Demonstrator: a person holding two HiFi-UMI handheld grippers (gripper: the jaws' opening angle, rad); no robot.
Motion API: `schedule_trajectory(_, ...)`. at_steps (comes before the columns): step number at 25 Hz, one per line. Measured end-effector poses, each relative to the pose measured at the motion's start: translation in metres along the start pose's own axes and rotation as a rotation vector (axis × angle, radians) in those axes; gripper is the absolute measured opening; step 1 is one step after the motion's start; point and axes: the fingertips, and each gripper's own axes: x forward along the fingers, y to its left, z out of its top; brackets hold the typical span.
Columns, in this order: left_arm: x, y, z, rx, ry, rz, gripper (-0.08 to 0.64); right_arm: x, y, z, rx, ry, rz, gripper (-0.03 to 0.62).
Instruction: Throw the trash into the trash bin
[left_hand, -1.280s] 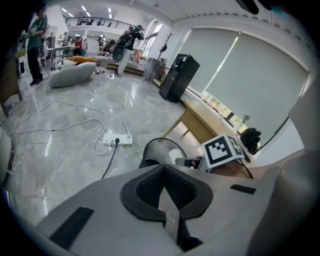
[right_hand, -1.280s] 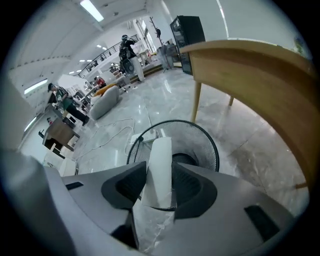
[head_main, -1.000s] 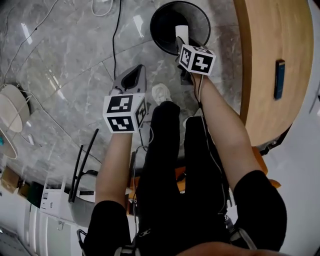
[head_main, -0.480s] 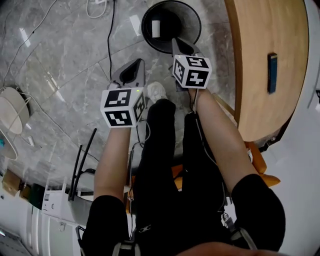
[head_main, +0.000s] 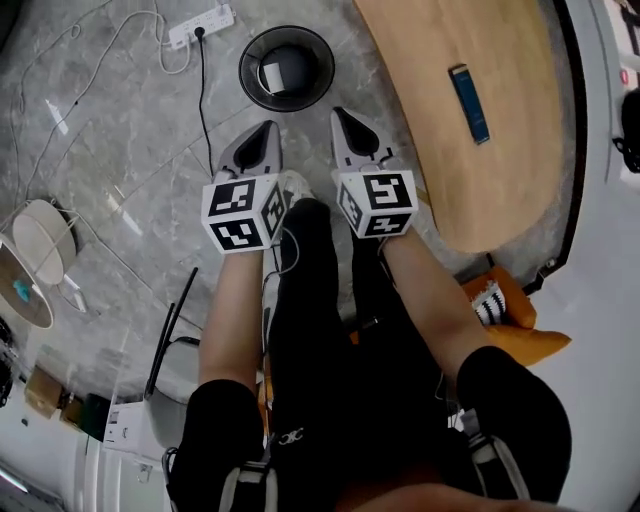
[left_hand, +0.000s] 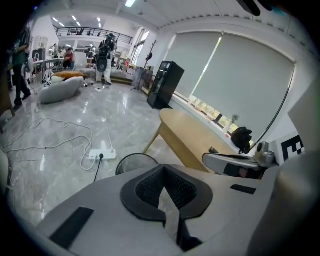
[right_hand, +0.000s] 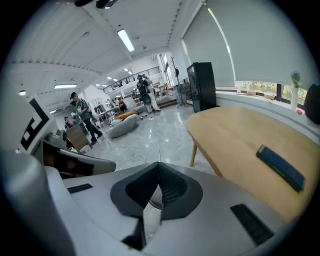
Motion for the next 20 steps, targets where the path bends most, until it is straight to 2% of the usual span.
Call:
schedule_trajectory(6,-0.026,-0.103,0.051,0.037,-0.093,-0.024,0.012,-0.107,-0.063,0.081,-0.033,-0.118,-0.047,0.012)
schedule_trajectory(9,-0.024,-0.152,0.066,0.050,-0.127,-0.036,0.012,-0.146,-0.101,0.104,-0.072,-0.157,-0.057,0.012)
schedule_trajectory(15,-0.008,-0.234,0.068,0.065,-0.123,-0.063,0.012,-0.193,-0.182,0.096,-0.101,-0.142,-0.109,0.012)
schedule_trajectory(17,0.000,-0.250,0.064,0.073,-0.112,-0.066,0.012,-0.200,-0.205,0.088,-0.123,-0.135,-0.123,0.012)
schedule_trajectory(20,0.012,-0.265,0.059,0.079,-0.095,-0.065,0.012,-0.198,-0.228,0.073,-0.132,-0.102,-0.093,0.028)
